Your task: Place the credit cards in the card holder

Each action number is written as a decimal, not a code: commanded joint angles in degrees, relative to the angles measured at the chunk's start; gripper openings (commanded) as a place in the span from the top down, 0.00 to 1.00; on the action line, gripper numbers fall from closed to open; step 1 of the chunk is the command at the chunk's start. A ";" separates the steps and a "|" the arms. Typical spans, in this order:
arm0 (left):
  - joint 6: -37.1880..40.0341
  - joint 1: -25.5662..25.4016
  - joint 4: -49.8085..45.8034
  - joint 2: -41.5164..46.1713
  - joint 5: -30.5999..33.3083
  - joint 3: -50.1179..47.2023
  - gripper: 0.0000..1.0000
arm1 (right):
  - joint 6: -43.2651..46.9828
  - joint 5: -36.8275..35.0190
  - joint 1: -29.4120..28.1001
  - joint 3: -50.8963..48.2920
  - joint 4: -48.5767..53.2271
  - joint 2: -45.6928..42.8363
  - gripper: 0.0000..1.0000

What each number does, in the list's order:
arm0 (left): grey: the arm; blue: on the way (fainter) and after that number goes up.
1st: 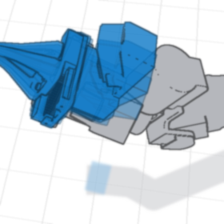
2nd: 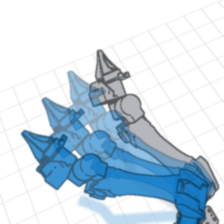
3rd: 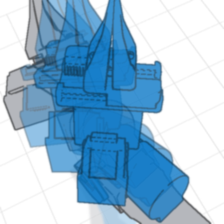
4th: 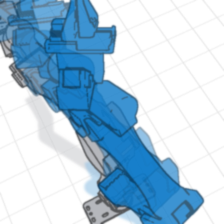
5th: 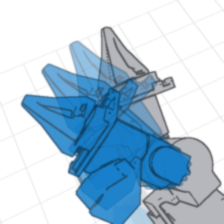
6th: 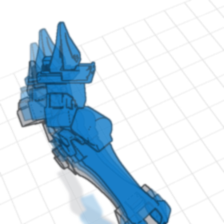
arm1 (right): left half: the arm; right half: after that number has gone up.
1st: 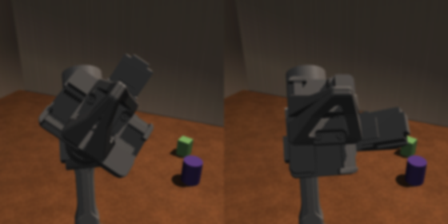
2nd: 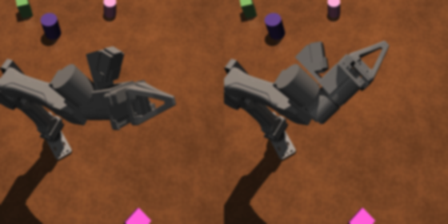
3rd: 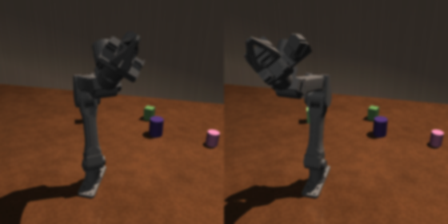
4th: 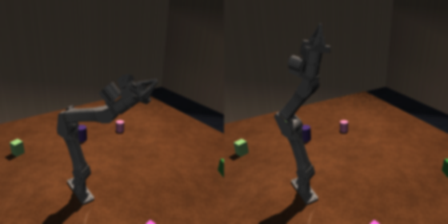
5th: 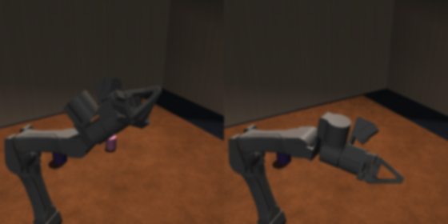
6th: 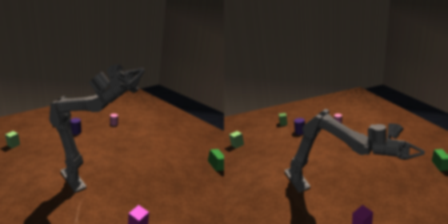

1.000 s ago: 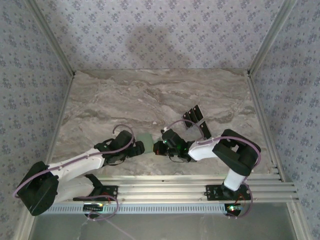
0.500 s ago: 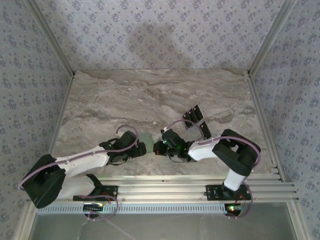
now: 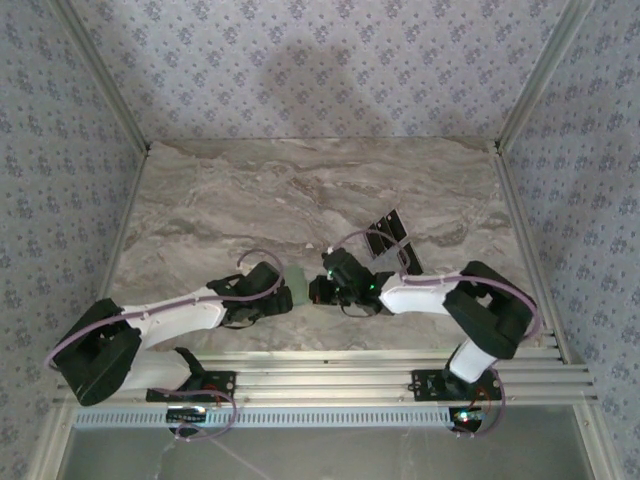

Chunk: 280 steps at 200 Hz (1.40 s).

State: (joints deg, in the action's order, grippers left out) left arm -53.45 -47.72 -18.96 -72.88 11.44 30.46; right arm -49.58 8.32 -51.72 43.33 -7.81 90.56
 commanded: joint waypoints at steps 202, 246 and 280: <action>0.11 -1.04 -1.52 -7.91 -2.03 -1.36 0.05 | 16.64 2.49 6.29 24.35 35.06 9.74 0.66; 0.09 -1.00 -1.34 -7.58 -2.03 -1.88 0.05 | 16.73 2.67 6.31 24.51 34.95 11.63 0.71; 0.10 -1.01 -1.08 -7.77 -1.94 -1.89 0.05 | 16.86 2.76 6.37 24.37 34.68 12.01 0.77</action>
State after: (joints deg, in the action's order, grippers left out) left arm -53.43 -48.77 -20.67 -77.25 12.93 32.47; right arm -33.52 10.35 -45.15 66.63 25.71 102.04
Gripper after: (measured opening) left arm 0.954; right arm 0.253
